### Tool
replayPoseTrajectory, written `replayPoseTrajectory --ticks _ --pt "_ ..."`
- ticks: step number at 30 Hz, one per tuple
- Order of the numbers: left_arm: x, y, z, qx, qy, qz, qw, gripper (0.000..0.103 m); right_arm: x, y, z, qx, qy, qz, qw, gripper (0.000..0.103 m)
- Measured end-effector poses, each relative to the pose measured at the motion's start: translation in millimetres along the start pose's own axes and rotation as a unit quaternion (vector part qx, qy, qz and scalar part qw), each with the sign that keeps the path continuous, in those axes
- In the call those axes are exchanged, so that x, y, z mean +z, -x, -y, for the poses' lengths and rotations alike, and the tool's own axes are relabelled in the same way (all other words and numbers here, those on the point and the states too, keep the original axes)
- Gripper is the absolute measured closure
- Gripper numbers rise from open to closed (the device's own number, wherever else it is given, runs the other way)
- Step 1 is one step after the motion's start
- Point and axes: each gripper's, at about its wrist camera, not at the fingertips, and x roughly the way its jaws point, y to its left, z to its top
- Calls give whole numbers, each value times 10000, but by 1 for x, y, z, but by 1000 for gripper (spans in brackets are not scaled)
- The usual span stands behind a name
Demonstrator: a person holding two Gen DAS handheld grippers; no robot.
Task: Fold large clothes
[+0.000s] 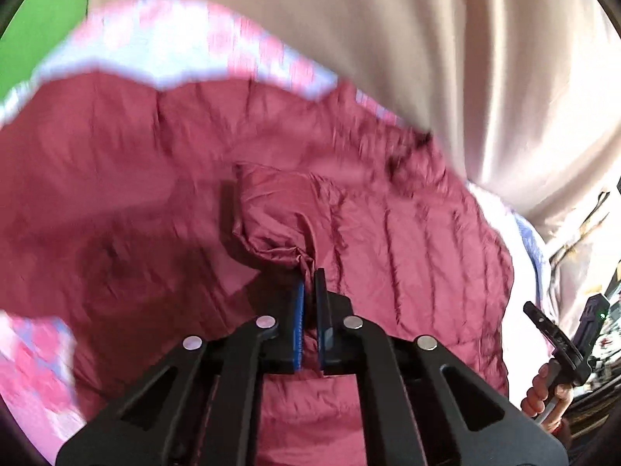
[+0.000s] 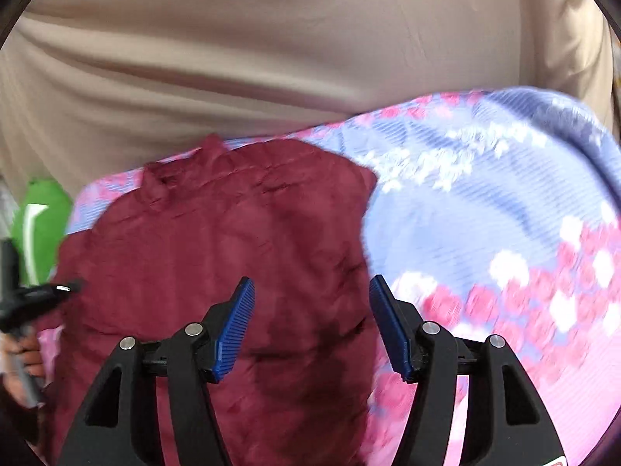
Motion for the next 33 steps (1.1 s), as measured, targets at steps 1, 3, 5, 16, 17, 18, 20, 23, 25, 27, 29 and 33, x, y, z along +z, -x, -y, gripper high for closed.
replayPoseTrajectory --ticks 1,3,5,16,17,18,20,23,25,27,29,33 --pt "6 8 1 41 -83 169 9998 100 3 -6 2 -77 -92 -11 9999 42" --pt "22 28 4 152 -248 616 9977 101 8 -21 12 -174 -451 -170 9987 42" --pt "32 31 1 352 -374 772 9957 103 5 -21 19 54 -693 -256 9973 43" --pt "-15 -21 -32 121 160 -383 9991 59 -43 -11 12 -598 1016 -636 9910 43" --pt "-22 -18 -33 23 327 -449 9985 38 -42 -16 13 -652 1052 -650 9902 43" --pt "-28 -15 -33 34 431 -411 9982 14 -41 -21 14 -660 1051 -666 9900 43" --pt "-35 -12 -34 -18 640 -333 9974 14 -39 -31 17 -639 1017 -706 9902 43" --pt "-36 -28 -33 159 616 -548 9965 20 -33 -44 11 -644 948 -720 9908 50" --pt "-31 -39 -30 158 463 -629 9968 87 -26 -49 5 -586 903 -678 9919 69" --pt "-23 -47 -26 -61 417 -686 9968 98 -18 -48 1 -533 870 -563 9932 85" --pt "-16 -42 -19 122 285 -431 9986 99 -11 -29 -2 -295 744 -229 9965 94" --pt "-17 -45 -18 585 -23 -342 9977 99 -14 -28 18 -411 510 -307 9974 100"
